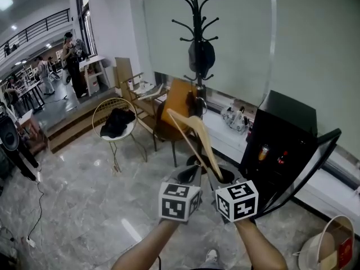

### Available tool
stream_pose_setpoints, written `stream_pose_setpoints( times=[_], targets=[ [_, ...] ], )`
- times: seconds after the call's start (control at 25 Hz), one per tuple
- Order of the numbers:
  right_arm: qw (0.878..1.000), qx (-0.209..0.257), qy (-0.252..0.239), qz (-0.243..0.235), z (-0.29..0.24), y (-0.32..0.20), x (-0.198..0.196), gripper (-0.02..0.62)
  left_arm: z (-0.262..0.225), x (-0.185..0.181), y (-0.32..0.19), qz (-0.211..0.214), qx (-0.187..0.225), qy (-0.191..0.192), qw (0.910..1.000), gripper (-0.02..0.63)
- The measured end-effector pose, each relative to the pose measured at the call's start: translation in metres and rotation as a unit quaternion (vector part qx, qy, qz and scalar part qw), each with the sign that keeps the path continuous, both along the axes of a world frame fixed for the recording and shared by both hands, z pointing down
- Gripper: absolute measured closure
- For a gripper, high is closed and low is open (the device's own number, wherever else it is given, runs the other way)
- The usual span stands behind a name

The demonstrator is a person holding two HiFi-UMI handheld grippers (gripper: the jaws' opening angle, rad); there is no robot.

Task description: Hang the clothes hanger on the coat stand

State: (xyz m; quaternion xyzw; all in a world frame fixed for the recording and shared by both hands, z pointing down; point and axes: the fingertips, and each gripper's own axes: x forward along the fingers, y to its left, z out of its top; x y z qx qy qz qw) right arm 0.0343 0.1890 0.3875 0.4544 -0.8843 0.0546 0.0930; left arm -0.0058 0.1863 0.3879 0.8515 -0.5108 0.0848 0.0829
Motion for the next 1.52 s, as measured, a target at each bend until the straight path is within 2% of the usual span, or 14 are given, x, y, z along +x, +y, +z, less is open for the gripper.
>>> stream_pose_setpoints(
  times=[0.28, 0.44, 0.68, 0.96, 1.2, 1.52],
  targets=[
    [1.000, 0.000, 0.008, -0.024, -0.009, -0.065, 0.038, 0.554, -0.013, 0.030, -0.066, -0.029, 0.002, 0.002, 0.9996, 0.601],
    [0.999, 0.002, 0.002, -0.036, -0.013, -0.094, 0.056, 0.554, -0.017, 0.053, -0.096, -0.040, 0.005, -0.011, 0.9991, 0.601],
    [0.999, 0.000, -0.006, -0.052, -0.008, -0.123, 0.077, 0.554, -0.018, 0.073, -0.128, -0.065, 0.011, -0.020, 0.9976, 0.601],
    [0.998, -0.005, -0.017, -0.056, -0.001, -0.152, 0.090, 0.554, -0.010, 0.089, -0.153, -0.069, 0.007, -0.021, 0.9974, 0.601],
    [0.998, -0.006, -0.017, -0.053, 0.004, -0.173, 0.085, 0.554, -0.001, 0.085, -0.173, -0.066, 0.005, -0.021, 0.9976, 0.601],
    [0.999, -0.003, -0.008, -0.044, 0.007, -0.226, 0.059, 0.554, -0.003, 0.059, -0.228, -0.055, 0.011, -0.016, 0.9983, 0.601]
  ],
)
